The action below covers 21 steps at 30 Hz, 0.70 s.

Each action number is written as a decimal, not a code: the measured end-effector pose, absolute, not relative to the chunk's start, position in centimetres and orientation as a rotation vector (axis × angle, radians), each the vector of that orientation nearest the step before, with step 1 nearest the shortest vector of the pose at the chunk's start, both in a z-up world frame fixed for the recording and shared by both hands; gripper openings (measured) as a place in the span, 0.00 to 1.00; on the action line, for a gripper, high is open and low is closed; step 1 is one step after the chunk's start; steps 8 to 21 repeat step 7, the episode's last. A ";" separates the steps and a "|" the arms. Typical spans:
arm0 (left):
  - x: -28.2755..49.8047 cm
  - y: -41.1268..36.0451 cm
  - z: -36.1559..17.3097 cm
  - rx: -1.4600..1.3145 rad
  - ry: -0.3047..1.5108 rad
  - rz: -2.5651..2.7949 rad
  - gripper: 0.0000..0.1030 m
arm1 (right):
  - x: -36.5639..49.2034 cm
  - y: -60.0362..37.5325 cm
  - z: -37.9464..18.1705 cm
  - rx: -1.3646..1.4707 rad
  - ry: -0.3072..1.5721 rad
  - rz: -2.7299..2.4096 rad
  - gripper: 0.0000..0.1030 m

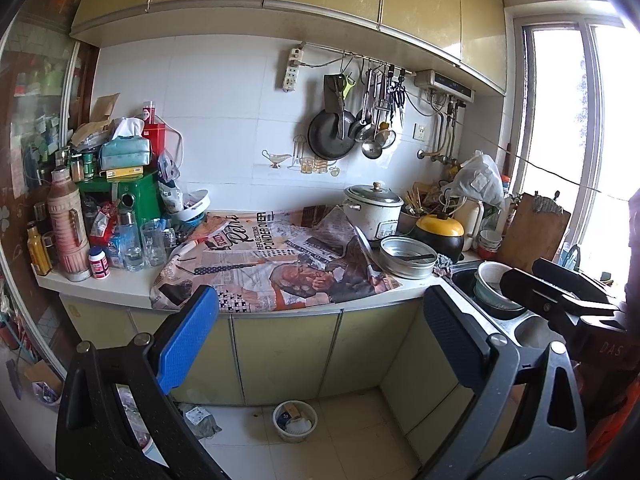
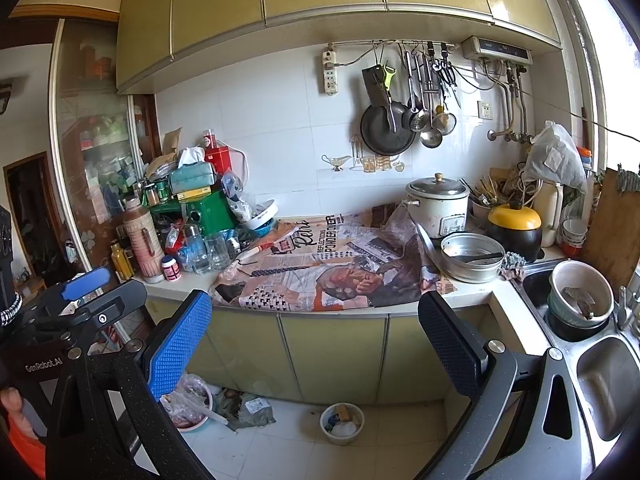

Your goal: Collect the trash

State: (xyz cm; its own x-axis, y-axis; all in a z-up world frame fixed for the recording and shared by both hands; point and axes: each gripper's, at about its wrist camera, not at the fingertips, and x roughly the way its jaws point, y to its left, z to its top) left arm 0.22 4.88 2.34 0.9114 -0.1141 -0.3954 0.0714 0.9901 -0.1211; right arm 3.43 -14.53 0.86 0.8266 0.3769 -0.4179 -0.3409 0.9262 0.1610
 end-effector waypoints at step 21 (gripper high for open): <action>2.6 5.1 1.4 -0.107 0.440 -0.086 0.99 | 5.2 -14.5 -0.1 0.085 0.488 0.381 1.00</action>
